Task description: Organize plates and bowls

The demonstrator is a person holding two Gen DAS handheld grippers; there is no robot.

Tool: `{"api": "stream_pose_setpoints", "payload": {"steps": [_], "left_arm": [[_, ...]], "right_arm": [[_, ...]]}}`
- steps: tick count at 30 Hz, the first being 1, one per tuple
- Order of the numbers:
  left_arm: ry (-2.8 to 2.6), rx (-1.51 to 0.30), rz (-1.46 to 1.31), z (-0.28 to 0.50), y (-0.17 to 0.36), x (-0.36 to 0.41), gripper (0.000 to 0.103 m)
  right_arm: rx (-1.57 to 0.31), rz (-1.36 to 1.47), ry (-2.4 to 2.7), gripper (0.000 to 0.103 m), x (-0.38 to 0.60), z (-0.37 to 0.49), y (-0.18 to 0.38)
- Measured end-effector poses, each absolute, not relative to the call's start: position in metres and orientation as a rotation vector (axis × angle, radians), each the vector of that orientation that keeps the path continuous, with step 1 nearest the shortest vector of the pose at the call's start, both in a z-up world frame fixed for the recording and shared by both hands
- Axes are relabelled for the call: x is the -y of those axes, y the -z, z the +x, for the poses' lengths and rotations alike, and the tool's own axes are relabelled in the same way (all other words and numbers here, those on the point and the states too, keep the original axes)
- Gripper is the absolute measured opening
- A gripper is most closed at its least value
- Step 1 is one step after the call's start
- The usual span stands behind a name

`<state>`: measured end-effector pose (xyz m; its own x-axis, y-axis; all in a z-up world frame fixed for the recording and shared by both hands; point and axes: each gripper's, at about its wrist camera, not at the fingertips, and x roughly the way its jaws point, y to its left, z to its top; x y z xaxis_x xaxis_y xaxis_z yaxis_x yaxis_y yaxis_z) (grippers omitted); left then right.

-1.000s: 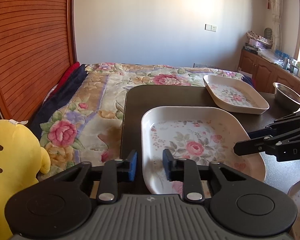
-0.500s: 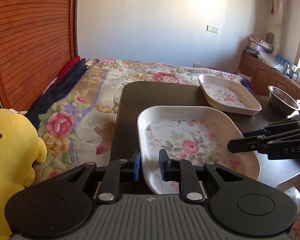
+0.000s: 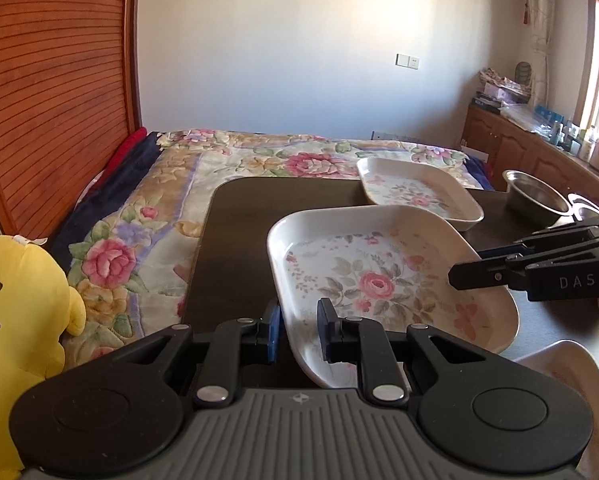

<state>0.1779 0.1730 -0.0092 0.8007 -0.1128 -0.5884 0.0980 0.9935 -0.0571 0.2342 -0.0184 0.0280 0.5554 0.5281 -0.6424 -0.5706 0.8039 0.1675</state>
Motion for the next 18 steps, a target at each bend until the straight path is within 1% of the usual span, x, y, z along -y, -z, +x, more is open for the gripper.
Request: {"api": "stream_pose_setpoints", "payload": {"steps": [18], "left_arm": [[0.181, -0.576, 0.008, 0.131, -0.015, -0.119, 0.021]], "right_arm": [[-0.683, -0.03, -0.598, 0.024, 0.074, 0.185, -0.05]]}}
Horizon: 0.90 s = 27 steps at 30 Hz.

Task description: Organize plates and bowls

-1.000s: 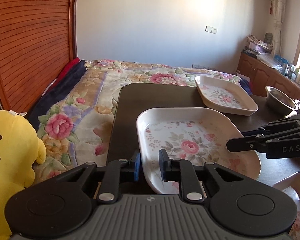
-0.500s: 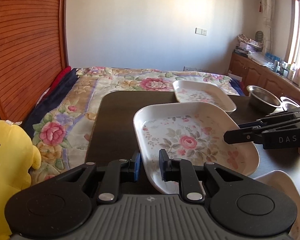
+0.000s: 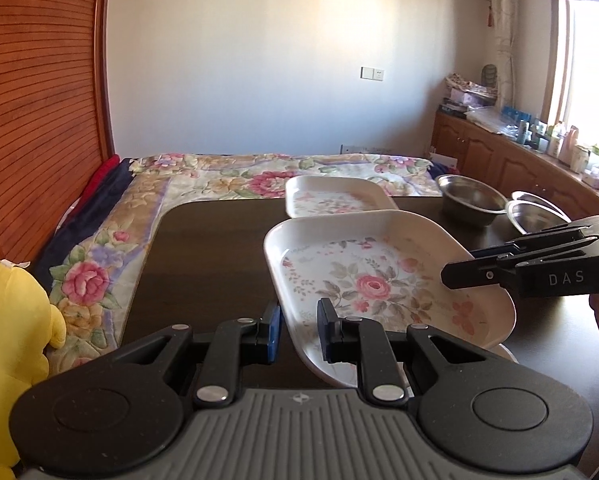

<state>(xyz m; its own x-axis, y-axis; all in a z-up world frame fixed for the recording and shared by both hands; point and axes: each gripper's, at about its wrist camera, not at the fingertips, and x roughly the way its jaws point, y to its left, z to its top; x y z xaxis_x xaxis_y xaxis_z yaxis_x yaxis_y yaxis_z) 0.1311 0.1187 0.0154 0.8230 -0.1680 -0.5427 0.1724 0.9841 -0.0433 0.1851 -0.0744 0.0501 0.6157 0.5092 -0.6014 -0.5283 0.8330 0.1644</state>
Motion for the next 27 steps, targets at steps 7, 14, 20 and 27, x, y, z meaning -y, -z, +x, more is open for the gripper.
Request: {"api": "stream_pose_setpoints", "payload": {"steps": [7, 14, 20, 27], "left_arm": [[0.203, -0.572, 0.01, 0.112, -0.017, -0.103, 0.021], [0.216, -0.568, 0.014, 0.091, -0.014, -0.093, 0.021], [0.22, -0.568, 0.005, 0.072, -0.011, -0.09, 0.021], [0.214, -0.562, -0.008, 0.054, -0.007, -0.083, 0.021]], "right_arm": [[-0.669, -0.022, -0.582, 0.024, 0.091, 0.164, -0.051], [-0.666, -0.001, -0.576, 0.024, 0.104, 0.147, -0.048], [-0.663, 0.013, -0.573, 0.024, 0.108, 0.129, -0.044], [-0.655, 0.049, -0.579, 0.024, 0.117, 0.114, -0.04]]}}
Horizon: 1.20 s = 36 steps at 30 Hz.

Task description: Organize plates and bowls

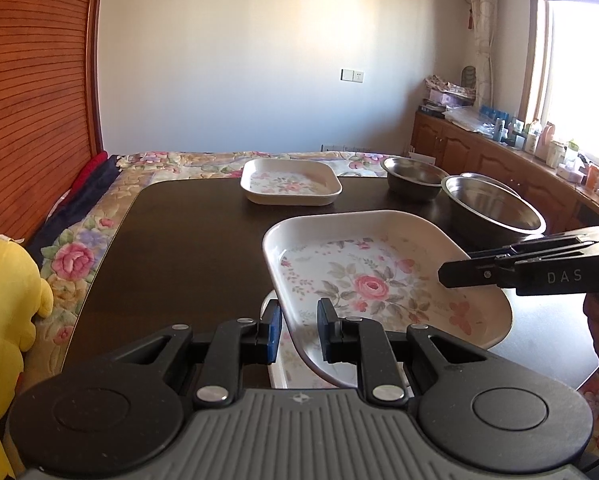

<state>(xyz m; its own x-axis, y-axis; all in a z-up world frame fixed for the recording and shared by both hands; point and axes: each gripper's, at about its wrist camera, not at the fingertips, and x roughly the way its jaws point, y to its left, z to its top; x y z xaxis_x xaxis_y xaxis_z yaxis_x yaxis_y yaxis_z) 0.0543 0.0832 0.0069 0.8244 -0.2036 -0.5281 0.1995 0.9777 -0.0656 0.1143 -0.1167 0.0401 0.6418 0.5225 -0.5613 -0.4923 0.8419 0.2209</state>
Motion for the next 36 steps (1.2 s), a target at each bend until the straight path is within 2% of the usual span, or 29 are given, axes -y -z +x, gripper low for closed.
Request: {"api": "stream_pose_setpoints", "payload": {"steps": [15, 36], "left_arm": [[0.19, -0.546, -0.033, 0.043, 0.009, -0.084, 0.021], [0.192, -0.574, -0.031, 0.048, 0.025, -0.083, 0.021]], "right_arm": [[-0.564, 0.072, -0.552, 0.024, 0.116, 0.096, -0.021], [-0.566, 0.084, -0.509, 0.024, 0.115, 0.091, -0.006]]}}
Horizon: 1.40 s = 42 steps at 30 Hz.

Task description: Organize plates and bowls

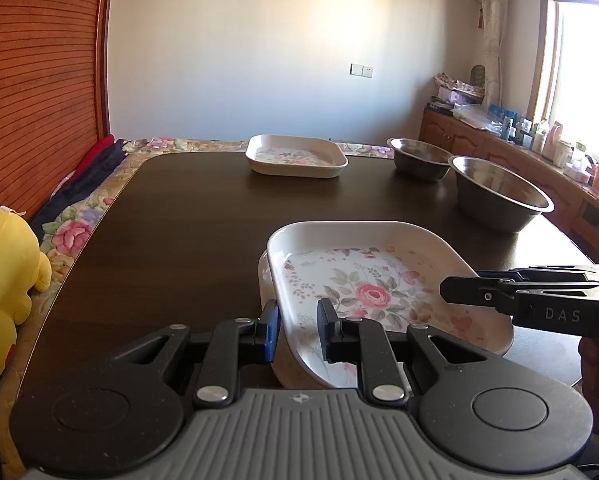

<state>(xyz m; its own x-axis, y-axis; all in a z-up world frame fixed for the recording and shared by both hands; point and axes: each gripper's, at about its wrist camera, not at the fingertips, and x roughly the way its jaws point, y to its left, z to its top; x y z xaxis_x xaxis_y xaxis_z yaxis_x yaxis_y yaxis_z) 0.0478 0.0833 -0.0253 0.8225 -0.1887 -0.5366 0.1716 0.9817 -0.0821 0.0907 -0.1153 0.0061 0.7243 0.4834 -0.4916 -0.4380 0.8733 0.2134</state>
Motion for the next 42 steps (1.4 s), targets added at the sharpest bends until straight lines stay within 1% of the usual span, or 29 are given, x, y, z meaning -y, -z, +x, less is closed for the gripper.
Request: {"api": "stream_pose_setpoints", "payload": {"steps": [11, 23, 28, 30, 34, 36, 40, 42], "left_arm": [[0.177, -0.555, 0.006, 0.046, 0.026, -0.079, 0.021], [0.156, -0.556, 0.033, 0.046, 0.031, -0.079, 0.024], [0.162, -0.569, 0.015, 0.047, 0.035, -0.082, 0.032], [0.162, -0.571, 0.013, 0.047, 0.037, -0.083, 0.041], [0.161, -0.569, 0.004, 0.045, 0.038, -0.084, 0.05], [0.156, -0.563, 0.002, 0.045, 0.037, -0.085, 0.058], [0.15, -0.554, -0.009, 0.045, 0.033, -0.087, 0.069], [0.145, -0.548, -0.008, 0.044, 0.031, -0.087, 0.081]], "right_arm": [[-0.547, 0.04, -0.499, 0.024, 0.109, 0.09, -0.006], [-0.544, 0.034, -0.497, 0.025, 0.109, 0.09, -0.005], [-0.53, 0.034, -0.492, 0.025, 0.109, 0.088, -0.005], [-0.525, 0.036, -0.493, 0.025, 0.109, 0.087, -0.006], [-0.516, 0.037, -0.487, 0.026, 0.11, 0.087, -0.008], [-0.513, 0.035, -0.483, 0.027, 0.111, 0.087, -0.008], [-0.504, 0.034, -0.482, 0.031, 0.112, 0.087, -0.01], [-0.499, 0.032, -0.479, 0.033, 0.112, 0.087, -0.011]]}}
